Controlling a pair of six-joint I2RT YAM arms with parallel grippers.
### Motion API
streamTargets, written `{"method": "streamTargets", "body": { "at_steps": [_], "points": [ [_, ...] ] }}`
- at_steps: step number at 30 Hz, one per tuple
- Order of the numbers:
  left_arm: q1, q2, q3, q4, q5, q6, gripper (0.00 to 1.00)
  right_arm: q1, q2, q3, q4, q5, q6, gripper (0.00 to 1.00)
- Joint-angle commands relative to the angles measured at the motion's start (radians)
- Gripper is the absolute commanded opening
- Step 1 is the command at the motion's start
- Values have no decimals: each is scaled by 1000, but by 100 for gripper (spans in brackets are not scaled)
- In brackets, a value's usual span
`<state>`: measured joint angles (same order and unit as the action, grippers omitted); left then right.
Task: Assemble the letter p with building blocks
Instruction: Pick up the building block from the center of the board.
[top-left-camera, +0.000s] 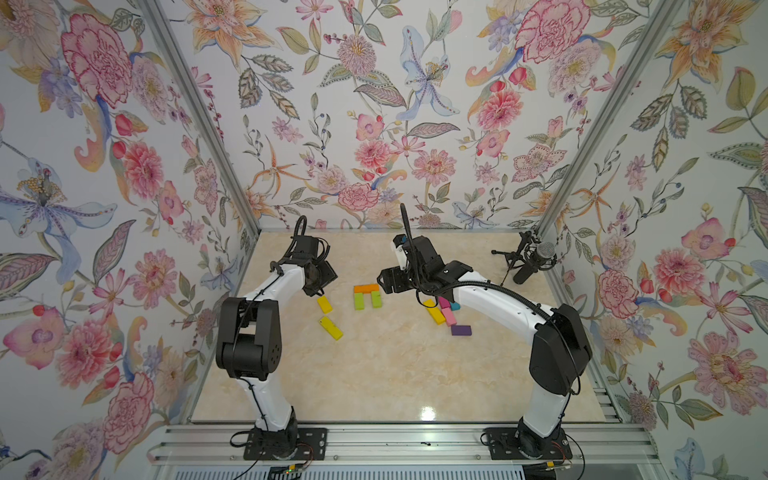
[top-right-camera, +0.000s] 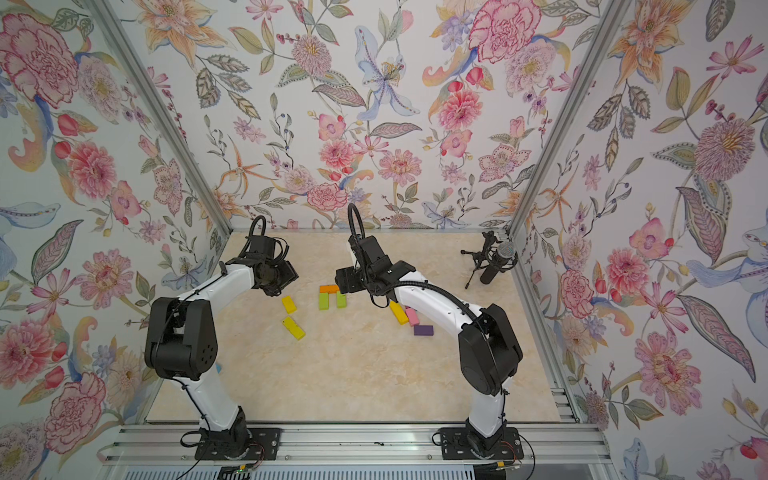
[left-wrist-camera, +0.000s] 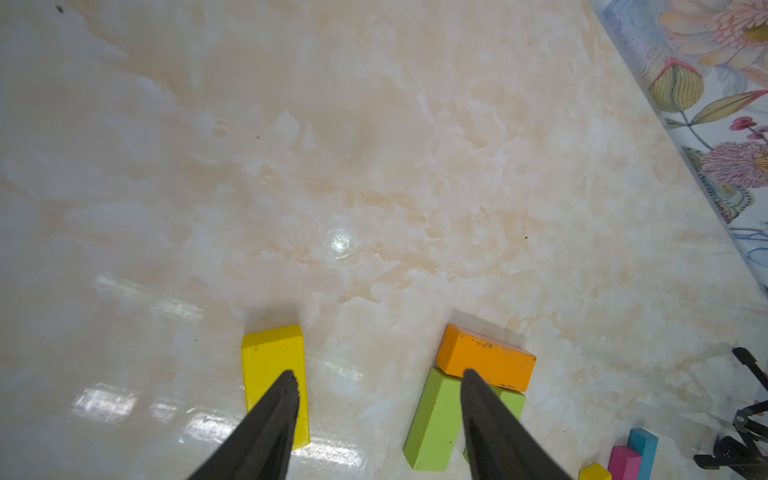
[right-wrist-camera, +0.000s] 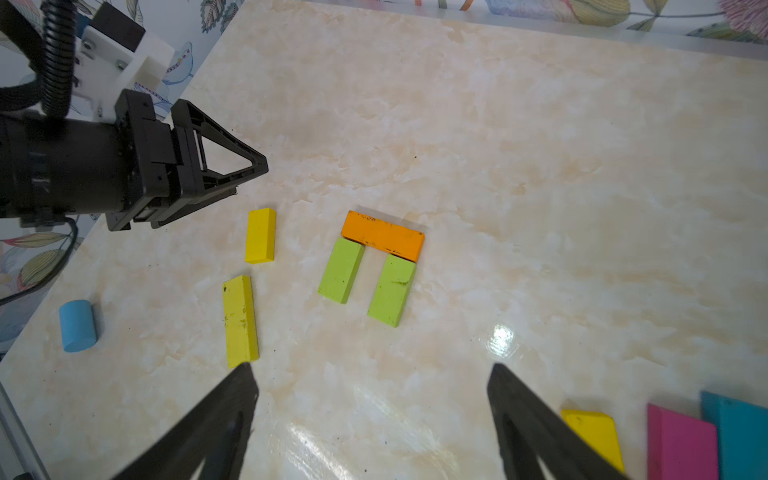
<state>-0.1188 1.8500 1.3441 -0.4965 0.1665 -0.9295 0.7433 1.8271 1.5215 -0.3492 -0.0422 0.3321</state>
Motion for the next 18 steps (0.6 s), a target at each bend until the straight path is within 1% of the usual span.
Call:
{"method": "streamTargets", "body": {
  "at_steps": [1,5,8,11,15,18],
  "points": [
    [-10,72,39,-203,-94,-49,59,-7,-18,-24,43,-18,28,87],
    [-11,70,-12,-162,-67,-58,57,-9,-11,-37,58,-38,37,87],
    [-11,54,-30,-160,-90,-62,57,-10,-14,-47,58,-42,39,87],
    [-12,45,-42,-145,-86,-57,57,-11,-15,-53,59,-39,40,87],
    [-12,73,-45,-145,-62,-53,57,-12,-9,-52,60,-42,45,87],
    [-9,90,-51,-139,-65,-49,56,-12,-4,-51,59,-45,46,87]
  ]
}}
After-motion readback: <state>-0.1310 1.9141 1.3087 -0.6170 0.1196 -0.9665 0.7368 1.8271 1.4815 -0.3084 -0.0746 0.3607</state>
